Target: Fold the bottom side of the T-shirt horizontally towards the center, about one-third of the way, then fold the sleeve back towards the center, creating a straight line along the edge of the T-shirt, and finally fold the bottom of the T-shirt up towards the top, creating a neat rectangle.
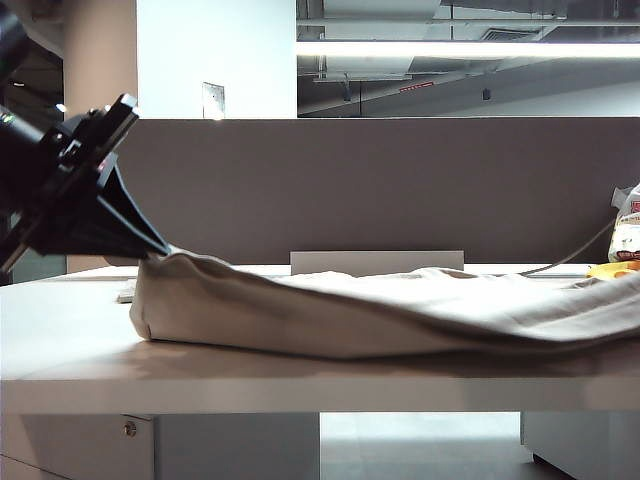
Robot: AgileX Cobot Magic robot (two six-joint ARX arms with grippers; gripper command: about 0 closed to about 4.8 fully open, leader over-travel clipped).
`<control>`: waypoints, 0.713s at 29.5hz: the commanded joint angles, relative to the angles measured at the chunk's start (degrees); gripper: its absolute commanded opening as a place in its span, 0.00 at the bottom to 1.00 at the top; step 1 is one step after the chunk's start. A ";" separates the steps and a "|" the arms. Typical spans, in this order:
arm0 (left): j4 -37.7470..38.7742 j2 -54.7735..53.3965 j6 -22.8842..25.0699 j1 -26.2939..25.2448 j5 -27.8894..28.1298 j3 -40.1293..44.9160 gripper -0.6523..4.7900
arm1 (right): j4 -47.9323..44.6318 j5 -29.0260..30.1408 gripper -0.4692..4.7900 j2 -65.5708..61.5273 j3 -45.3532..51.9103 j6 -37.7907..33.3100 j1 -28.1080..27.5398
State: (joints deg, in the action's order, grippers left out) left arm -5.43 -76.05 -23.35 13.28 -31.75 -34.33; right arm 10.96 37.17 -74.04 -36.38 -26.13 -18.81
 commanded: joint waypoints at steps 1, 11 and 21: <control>0.98 0.07 2.19 0.04 2.47 -2.27 0.11 | -1.20 -0.02 0.09 0.00 -2.05 -0.50 1.33; 2.89 -7.41 4.94 -0.07 3.74 -10.62 0.11 | -0.63 -0.85 0.09 -4.90 -9.53 -1.07 3.10; 3.13 -9.90 7.28 -1.62 6.64 -16.48 0.11 | -2.16 -1.22 0.09 -9.05 -13.55 -1.09 3.04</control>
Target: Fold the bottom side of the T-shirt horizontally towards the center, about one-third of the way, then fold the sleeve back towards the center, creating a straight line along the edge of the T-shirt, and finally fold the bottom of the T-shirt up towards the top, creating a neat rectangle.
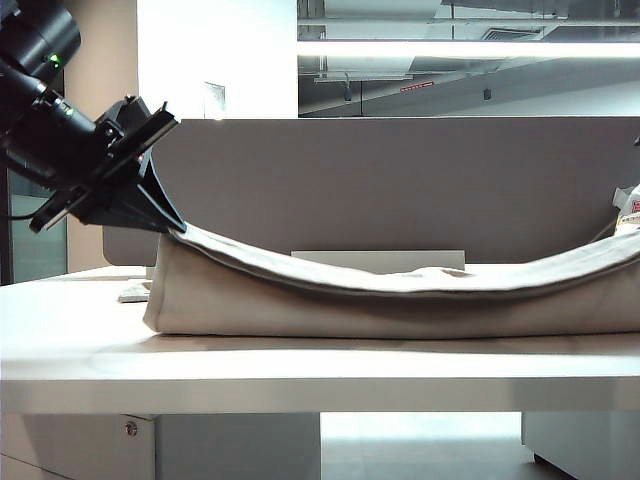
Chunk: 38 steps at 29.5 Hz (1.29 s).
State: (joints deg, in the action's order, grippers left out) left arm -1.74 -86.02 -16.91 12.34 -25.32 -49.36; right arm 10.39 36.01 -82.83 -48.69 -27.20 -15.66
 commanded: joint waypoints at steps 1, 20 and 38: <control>-0.61 0.07 0.83 -0.92 0.94 -2.03 0.11 | -1.68 -0.07 0.09 -0.59 -1.92 -0.02 -0.11; -3.06 -14.19 1.73 -1.88 2.62 -13.70 0.11 | -5.53 -0.44 0.09 -16.81 -16.09 -1.11 3.26; 6.78 -15.32 4.48 -1.90 6.56 -14.10 0.87 | 0.72 -11.89 0.64 -16.92 -16.06 5.18 3.13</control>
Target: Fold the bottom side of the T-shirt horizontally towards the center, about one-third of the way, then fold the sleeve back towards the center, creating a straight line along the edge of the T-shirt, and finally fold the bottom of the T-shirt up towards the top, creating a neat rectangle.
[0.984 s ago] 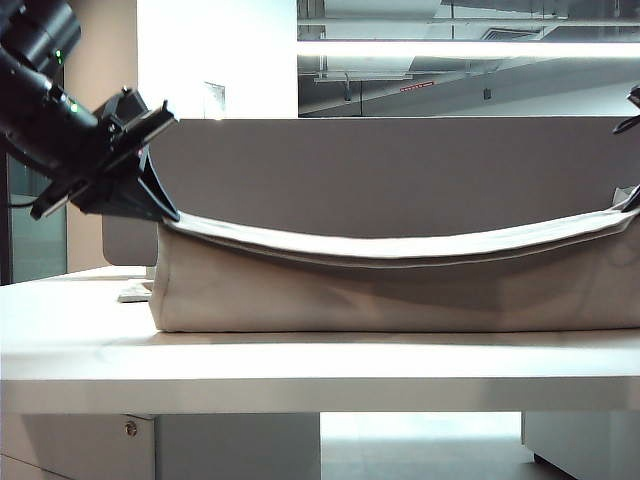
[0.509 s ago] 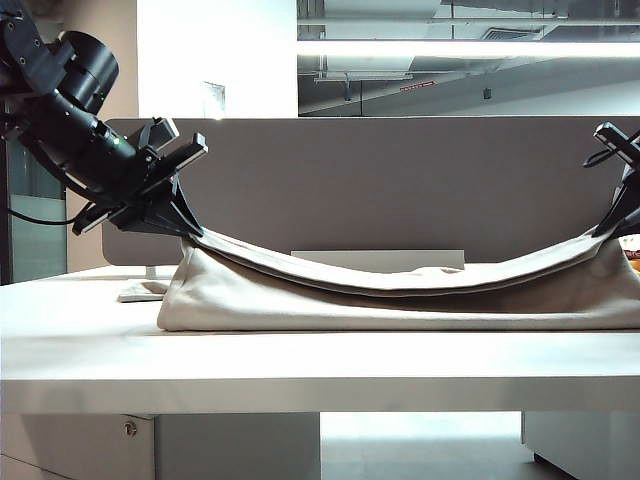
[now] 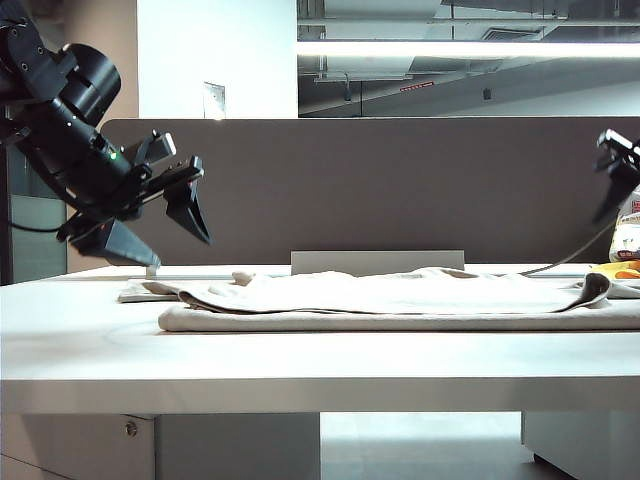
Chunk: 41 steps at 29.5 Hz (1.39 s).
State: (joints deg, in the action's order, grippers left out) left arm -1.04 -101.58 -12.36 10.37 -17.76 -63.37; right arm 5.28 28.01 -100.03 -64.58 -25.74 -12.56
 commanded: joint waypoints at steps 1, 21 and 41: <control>7.61 0.24 -0.04 0.07 -1.44 -0.09 0.87 | 6.93 -4.22 0.64 0.28 -0.17 3.74 0.02; 14.91 -3.72 -0.09 2.95 -6.10 -0.07 0.79 | 15.45 -9.60 0.58 0.04 -0.09 8.24 3.80; 17.05 -4.24 2.71 4.35 -3.30 -0.04 0.61 | 18.47 -7.41 0.59 -3.19 -0.20 12.28 -0.74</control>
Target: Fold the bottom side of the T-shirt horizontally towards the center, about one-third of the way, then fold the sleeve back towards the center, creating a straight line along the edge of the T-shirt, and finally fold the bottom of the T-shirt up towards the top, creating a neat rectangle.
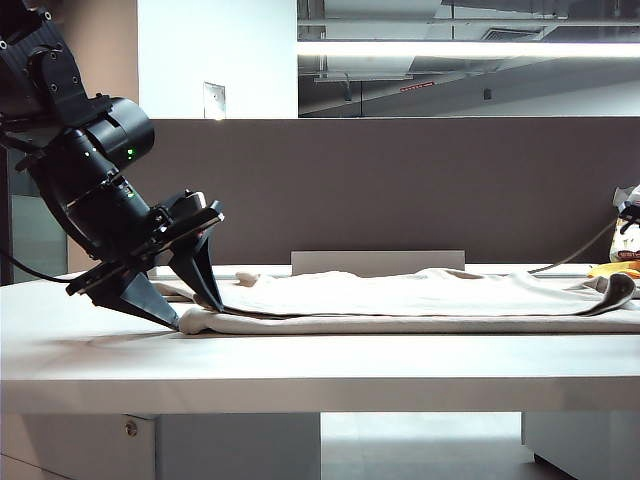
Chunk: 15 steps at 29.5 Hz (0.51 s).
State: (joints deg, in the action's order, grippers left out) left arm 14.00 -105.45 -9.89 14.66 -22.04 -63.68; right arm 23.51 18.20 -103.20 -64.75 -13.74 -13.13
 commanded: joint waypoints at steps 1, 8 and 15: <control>2.03 -0.37 0.24 0.07 1.09 0.26 0.61 | -0.55 4.28 0.60 -0.02 -0.02 0.26 -0.17; 2.23 -0.37 0.28 0.07 1.03 0.24 0.61 | -1.14 9.51 0.67 0.37 -2.69 -1.57 -0.20; 2.89 -0.37 0.48 0.07 1.03 0.24 0.61 | 6.40 0.74 0.68 0.33 -7.58 2.75 -0.09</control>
State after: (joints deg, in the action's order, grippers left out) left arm 14.24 -105.43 -9.69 14.68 -21.89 -63.70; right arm 28.71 20.78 -103.11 -72.20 -12.43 -13.30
